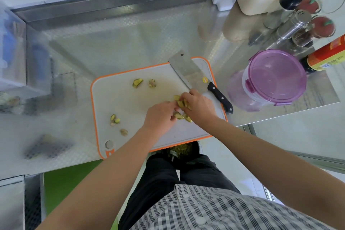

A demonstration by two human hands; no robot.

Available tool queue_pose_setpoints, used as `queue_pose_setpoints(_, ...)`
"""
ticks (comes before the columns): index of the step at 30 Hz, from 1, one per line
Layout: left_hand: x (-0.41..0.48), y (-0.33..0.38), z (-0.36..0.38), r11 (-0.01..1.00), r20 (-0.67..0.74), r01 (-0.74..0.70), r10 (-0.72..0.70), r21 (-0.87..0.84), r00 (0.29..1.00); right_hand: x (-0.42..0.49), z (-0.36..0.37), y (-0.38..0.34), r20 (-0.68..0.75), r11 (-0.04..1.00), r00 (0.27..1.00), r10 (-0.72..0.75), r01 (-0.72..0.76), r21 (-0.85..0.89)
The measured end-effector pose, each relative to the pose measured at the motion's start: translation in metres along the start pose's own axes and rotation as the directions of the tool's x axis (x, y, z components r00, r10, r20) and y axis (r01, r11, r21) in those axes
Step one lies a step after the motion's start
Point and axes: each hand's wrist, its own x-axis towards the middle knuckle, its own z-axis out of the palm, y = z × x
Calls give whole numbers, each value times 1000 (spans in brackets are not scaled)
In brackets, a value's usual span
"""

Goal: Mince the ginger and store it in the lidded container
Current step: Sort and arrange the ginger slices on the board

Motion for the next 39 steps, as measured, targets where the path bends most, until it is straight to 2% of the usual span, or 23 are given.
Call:
queue_pose_setpoints(2,-2,0,2,1000,-7,0,0,-8,1000,3,3,-1,30,997,1000,-6,9,-79)
queue_pose_setpoints(9,9,4,-1,993,83,92,-86,-70,993,16,0,-5,126,994,992,25,-11,-113)
queue_pose_setpoints(15,5,-3,-4,956,83,108,-88,-274,993,19,0,-6,125,990,987,-102,113,-86)
queue_pose_setpoints(17,4,-4,-4,915,92,144,-117,-376,989,17,1,-3,121,994,987,-106,109,-20)
queue_pose_setpoints(19,3,-5,-3,883,111,185,-151,-432,982,15,-2,2,83,989,994,-72,60,138)
queue_pose_setpoints(21,3,-8,-2,851,132,244,-206,-464,970,14,-10,6,23,946,999,-44,35,321)
queue_pose_setpoints(23,3,-11,-4,809,125,301,-277,-504,953,11,-19,9,38,917,996,-85,63,395)
queue_pose_setpoints(26,3,-14,-6,767,108,333,-330,-549,938,6,-20,9,151,940,977,-151,95,328)
queue_pose_setpoints(28,2,-15,-6,732,121,342,-339,-589,933,6,-12,8,143,946,981,-130,79,313)
queue_pose_setpoints(31,1,-14,-5,694,123,343,-347,-633,930,7,-3,3,126,922,988,-87,32,385)
queue_pose_setpoints(35,0,-13,-4,657,133,351,-358,-667,924,6,6,-1,64,924,995,-77,47,380)
queue_pose_setpoints(39,-2,-12,-6,641,138,356,-366,-680,920,7,8,-3,96,931,992,-85,45,362)
